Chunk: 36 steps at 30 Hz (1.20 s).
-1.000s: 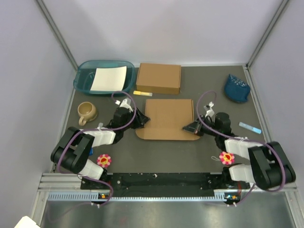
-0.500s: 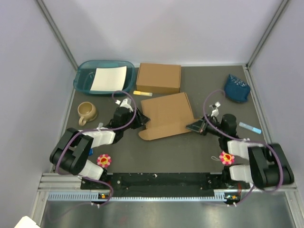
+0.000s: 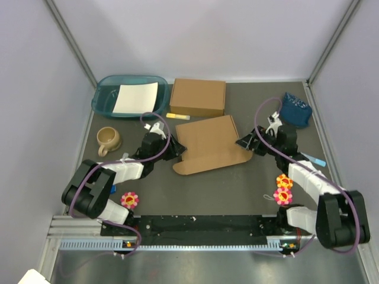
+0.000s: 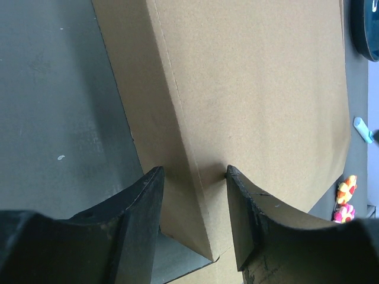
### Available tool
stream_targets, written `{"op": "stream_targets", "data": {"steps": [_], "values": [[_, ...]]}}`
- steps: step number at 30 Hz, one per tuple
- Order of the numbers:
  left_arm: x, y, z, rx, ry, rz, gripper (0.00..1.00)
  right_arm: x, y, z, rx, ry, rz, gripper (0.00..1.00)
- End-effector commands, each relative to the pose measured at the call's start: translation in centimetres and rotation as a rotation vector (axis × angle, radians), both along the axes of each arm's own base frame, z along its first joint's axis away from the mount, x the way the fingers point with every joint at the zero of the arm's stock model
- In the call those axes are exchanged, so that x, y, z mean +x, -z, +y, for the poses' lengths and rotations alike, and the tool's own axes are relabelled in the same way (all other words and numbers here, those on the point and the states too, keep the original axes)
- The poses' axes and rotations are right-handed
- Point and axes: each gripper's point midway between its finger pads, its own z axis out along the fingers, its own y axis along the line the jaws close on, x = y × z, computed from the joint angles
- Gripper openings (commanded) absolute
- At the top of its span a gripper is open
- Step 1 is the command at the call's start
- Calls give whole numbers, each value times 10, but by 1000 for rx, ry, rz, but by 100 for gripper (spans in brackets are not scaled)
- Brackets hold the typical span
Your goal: Fold the paper box
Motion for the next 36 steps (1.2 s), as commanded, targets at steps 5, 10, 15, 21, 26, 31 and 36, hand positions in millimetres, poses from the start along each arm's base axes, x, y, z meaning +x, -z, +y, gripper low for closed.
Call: {"op": "stream_targets", "data": {"steps": [5, 10, 15, 21, 26, 31, 36], "values": [[5, 4, 4, 31, -6, 7, 51, 46, 23, -19, -88, 136, -18, 74], [7, 6, 5, 30, -14, 13, 51, 68, 28, -13, -115, 126, -23, 74], [11, 8, 7, 23, -15, 20, 50, 71, 43, 10, -125, 57, -28, 70], [10, 10, 4, 12, 11, 34, 44, 43, 85, 26, -143, -17, 71, 54], [3, 22, 2, 20, 43, 69, 35, 13, 98, 28, -143, -19, 114, 36], [-6, 35, 0, 5, 62, 99, 31, -23, 114, 29, -152, -23, 170, 31], [-9, 40, -1, -7, 66, 110, 31, -45, 118, 31, -133, -16, 192, 30]]}}
